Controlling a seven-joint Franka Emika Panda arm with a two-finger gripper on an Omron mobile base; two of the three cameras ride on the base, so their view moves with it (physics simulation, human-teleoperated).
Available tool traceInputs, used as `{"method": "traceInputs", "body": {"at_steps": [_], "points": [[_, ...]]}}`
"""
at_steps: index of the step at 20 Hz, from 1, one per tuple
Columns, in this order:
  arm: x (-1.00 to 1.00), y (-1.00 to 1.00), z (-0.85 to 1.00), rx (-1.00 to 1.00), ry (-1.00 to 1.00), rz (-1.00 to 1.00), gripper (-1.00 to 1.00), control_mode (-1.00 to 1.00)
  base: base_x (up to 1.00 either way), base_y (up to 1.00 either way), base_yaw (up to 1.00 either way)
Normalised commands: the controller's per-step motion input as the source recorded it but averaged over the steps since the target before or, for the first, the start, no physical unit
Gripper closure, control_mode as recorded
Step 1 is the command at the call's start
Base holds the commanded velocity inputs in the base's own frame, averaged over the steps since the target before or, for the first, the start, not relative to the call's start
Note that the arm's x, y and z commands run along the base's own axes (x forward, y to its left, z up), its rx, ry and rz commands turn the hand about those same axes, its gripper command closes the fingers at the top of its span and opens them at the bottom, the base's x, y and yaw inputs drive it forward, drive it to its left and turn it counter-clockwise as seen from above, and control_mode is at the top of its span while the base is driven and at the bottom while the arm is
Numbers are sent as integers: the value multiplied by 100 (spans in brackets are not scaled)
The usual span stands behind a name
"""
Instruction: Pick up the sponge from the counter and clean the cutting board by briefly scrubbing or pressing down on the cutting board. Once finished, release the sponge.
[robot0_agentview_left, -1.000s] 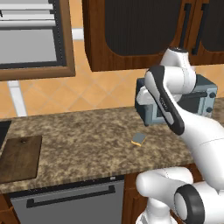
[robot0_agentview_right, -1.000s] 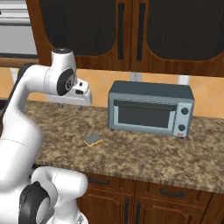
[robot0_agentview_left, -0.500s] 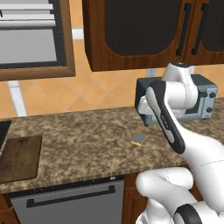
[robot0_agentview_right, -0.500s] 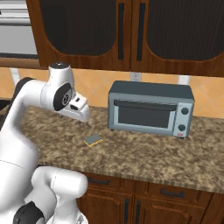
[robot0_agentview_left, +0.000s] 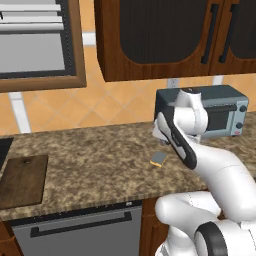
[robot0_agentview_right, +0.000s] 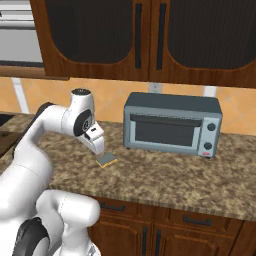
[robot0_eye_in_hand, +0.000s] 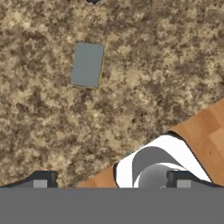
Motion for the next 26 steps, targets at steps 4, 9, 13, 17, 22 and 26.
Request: {"method": "traceInputs", "body": {"at_steps": [4, 9, 13, 17, 22, 26], "points": [[38, -24, -26, -2, 13, -13, -100, -100, 0, 0, 0], [49, -9, -50, -3, 2, -5, -100, -100, 0, 0, 0], [47, 2, -47, -3, 0, 0, -100, -100, 0, 0, 0], [42, 2, -43, -3, 0, -2, -100, -100, 0, 0, 0], [32, 0, -36, -1, 0, 0, -100, -100, 0, 0, 0], [40, 0, -43, 0, 0, 0, -100, -100, 0, 0, 0]]}}
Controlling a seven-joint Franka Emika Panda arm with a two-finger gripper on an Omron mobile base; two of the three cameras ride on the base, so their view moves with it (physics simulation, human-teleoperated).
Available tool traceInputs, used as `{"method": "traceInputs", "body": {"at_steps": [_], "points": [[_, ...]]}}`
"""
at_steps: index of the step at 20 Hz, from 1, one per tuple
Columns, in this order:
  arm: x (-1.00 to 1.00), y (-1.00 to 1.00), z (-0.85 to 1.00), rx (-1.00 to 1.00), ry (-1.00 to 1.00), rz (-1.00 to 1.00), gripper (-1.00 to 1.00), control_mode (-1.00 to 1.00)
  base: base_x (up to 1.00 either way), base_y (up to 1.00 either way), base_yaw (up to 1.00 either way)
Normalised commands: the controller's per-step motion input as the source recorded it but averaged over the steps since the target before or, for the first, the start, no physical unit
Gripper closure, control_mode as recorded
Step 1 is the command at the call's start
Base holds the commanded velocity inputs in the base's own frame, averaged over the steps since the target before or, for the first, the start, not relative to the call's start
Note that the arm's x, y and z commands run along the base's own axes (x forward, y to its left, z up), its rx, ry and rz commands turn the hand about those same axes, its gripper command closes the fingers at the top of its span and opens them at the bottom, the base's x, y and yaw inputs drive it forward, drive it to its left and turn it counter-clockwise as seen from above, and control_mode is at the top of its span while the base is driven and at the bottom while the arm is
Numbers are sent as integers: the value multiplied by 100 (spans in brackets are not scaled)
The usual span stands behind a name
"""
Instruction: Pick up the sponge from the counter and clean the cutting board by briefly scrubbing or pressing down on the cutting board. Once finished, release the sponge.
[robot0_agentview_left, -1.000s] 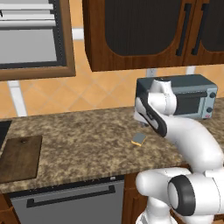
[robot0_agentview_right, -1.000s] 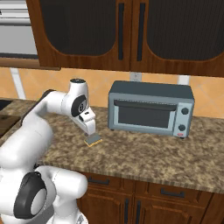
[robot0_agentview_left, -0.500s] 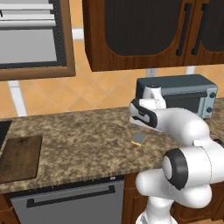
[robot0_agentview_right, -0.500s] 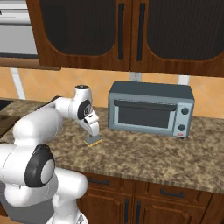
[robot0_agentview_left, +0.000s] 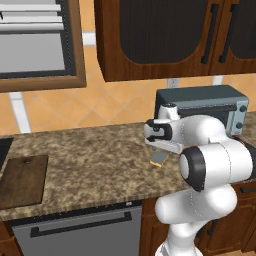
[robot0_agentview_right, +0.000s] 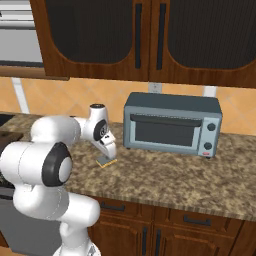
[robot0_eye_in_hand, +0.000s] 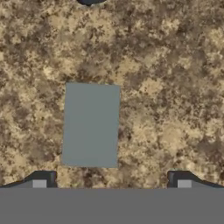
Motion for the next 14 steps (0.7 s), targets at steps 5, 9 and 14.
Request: {"method": "traceInputs", "body": {"at_steps": [5, 9, 14], "points": [[21, 0, -37, 0, 0, 0, -100, -100, 0, 0, 0], [15, 0, -28, 0, 0, 0, -100, -100, 0, 0, 0], [19, 0, -23, 0, 0, 0, -100, -100, 0, 0, 0]]}}
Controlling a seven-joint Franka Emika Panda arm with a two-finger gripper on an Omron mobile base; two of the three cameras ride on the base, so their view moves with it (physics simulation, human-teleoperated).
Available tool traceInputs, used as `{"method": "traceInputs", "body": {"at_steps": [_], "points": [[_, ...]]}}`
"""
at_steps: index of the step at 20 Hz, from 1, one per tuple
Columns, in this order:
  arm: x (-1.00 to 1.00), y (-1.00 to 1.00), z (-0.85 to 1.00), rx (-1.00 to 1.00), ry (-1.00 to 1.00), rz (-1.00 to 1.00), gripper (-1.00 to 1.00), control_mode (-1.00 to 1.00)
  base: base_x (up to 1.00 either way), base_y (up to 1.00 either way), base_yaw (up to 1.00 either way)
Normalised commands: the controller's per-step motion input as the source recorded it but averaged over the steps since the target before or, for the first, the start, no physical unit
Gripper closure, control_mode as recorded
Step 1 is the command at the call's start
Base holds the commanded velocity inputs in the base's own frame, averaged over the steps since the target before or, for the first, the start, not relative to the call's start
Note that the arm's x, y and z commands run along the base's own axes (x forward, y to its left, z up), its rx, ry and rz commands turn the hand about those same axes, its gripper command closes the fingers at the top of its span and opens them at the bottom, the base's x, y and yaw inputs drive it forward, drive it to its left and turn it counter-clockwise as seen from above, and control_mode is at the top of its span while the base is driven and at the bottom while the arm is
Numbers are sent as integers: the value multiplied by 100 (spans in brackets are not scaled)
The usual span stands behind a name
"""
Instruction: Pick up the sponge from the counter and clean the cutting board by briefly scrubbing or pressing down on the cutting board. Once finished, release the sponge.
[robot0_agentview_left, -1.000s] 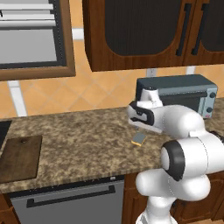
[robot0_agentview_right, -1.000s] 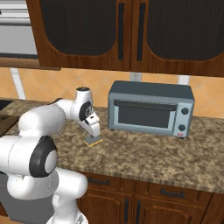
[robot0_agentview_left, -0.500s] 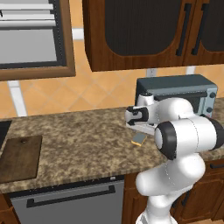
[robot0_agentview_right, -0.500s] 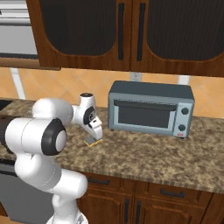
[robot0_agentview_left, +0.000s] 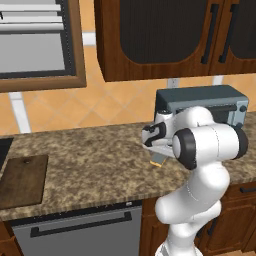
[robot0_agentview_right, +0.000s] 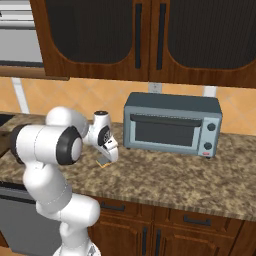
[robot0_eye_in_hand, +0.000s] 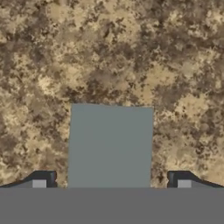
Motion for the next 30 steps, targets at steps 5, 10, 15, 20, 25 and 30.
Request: {"method": "traceInputs", "body": {"at_steps": [5, 10, 15, 20, 25, 30], "points": [[0, -6, -17, 0, 0, 0, -100, -100, 0, 0, 0], [0, 0, -24, 0, 0, 0, -100, -100, 0, 0, 0], [0, 2, -23, 0, -2, 0, 100, -100, 0, 0, 0], [0, 17, -4, 0, 0, 0, 100, -100, 0, 0, 0], [-8, 8, 13, 0, 0, -2, 100, -100, 0, 0, 0], [-57, 0, 95, 0, 0, 0, 100, -100, 0, 0, 0]]}}
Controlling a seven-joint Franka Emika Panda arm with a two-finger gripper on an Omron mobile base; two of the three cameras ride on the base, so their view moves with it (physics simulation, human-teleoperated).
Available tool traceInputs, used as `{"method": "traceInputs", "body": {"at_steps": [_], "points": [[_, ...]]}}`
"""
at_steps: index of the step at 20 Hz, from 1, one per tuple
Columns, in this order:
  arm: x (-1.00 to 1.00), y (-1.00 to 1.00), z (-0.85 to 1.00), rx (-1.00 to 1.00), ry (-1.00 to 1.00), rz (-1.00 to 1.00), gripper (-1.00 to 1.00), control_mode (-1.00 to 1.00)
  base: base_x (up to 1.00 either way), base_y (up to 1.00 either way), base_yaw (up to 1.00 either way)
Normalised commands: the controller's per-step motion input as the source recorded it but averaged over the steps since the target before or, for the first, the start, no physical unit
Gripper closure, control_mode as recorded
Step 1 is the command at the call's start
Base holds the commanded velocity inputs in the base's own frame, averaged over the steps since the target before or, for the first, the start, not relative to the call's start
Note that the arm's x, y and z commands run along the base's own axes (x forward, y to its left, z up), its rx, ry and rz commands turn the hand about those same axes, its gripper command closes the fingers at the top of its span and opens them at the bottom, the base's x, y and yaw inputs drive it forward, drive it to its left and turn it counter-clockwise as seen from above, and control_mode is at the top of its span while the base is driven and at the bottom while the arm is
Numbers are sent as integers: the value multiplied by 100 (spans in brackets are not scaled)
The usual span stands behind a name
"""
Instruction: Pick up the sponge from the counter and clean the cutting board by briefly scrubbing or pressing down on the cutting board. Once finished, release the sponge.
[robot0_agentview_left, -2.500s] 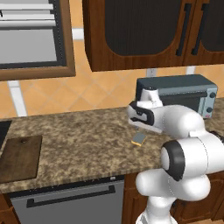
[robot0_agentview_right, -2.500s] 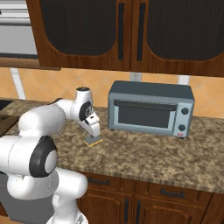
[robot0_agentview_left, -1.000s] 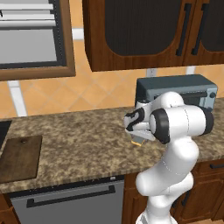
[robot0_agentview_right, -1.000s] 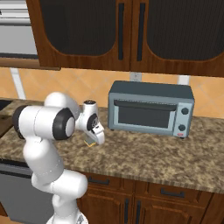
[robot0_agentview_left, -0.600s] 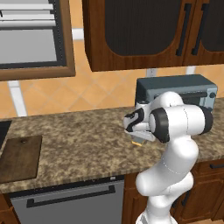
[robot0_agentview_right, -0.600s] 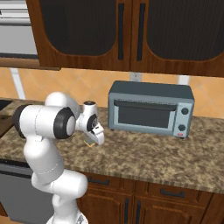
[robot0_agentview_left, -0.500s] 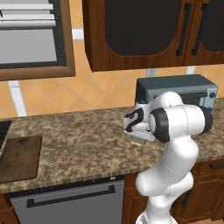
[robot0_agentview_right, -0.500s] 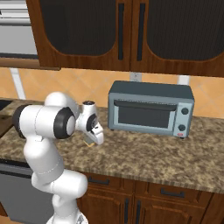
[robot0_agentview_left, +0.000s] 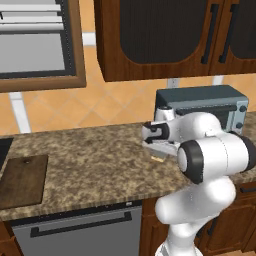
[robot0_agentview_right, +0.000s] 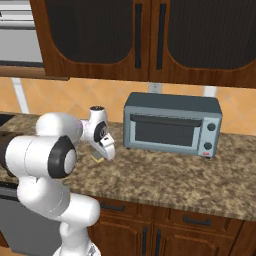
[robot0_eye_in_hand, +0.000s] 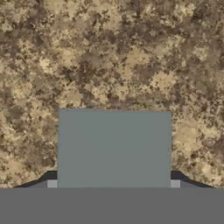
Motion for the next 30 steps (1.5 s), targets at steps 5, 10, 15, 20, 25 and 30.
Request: {"method": "traceInputs", "body": {"at_steps": [5, 10, 15, 20, 25, 30], "points": [[-59, -5, 99, 0, 0, 0, 100, -100, 0, 0, 0], [-59, -8, 77, 0, 1, 5, 100, -100, 0, 0, 0], [-72, -14, 52, 0, 0, 6, 100, -100, 0, 0, 0], [-29, -2, 26, 0, -2, 4, 100, 100, -16, 0, 4], [0, 0, 0, 0, 0, 0, 100, 100, -10, 63, 6], [0, 0, 0, 0, 0, 0, 100, 100, -2, 100, 1]]}}
